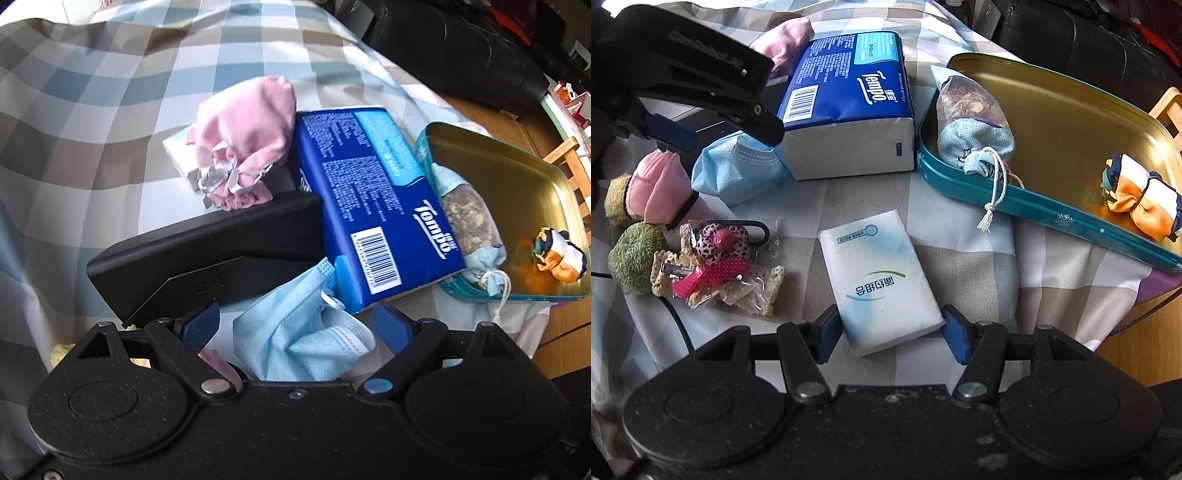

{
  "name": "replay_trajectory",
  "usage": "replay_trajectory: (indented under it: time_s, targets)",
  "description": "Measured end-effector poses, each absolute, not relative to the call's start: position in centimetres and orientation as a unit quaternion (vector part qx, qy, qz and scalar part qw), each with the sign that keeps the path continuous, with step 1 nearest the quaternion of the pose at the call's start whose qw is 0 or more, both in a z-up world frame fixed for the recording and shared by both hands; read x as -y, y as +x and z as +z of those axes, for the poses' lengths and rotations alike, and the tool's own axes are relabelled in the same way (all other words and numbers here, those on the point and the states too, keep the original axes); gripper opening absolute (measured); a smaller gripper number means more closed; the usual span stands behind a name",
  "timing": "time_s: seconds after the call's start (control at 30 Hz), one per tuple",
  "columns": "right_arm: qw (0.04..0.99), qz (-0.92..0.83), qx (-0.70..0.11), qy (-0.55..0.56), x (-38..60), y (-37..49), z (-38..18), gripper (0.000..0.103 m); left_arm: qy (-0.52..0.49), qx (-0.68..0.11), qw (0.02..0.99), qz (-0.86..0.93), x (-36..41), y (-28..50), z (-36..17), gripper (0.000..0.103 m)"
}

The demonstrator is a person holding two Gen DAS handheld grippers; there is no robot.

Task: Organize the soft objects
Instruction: 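Close the left gripper on the blue face mask while the right holds the tissue packet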

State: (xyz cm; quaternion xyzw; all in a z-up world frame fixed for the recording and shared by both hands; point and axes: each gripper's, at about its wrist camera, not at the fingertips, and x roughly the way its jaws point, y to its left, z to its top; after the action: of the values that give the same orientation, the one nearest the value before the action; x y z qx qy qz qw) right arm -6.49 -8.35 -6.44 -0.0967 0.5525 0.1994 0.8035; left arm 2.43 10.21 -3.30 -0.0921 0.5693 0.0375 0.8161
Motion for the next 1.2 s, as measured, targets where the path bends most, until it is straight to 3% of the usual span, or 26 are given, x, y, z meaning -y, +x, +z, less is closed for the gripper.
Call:
replay_trajectory:
  time_s: [0.4, 0.57, 0.77, 1.0, 1.2]
  targets:
    - [0.801, 0.199, -0.560, -0.074, 9.3, -5.7, -6.8, 0.059, -0.074, -0.588, 0.805, 0.018, -8.4, 2.3, -5.7, 0.074]
    - [0.803, 0.198, -0.559, -0.065, 9.5, -5.5, -6.9, 0.073, -0.084, -0.587, 0.805, 0.019, -8.7, 2.2, -5.6, 0.071]
    - [0.810, 0.188, -0.551, -0.070, 8.7, -4.7, -7.5, 0.084, -0.103, -0.584, 0.805, 0.028, -9.4, 1.8, -5.1, 0.058]
    - [0.814, 0.190, -0.542, -0.087, 7.4, -4.7, -8.4, 0.103, -0.124, -0.570, 0.812, 0.029, -10.1, 0.9, -3.7, 0.057]
    - [0.811, 0.180, -0.550, -0.082, 6.8, -4.7, -8.9, 0.103, -0.134, -0.558, 0.819, 0.025, -10.5, 0.5, -2.8, 0.057]
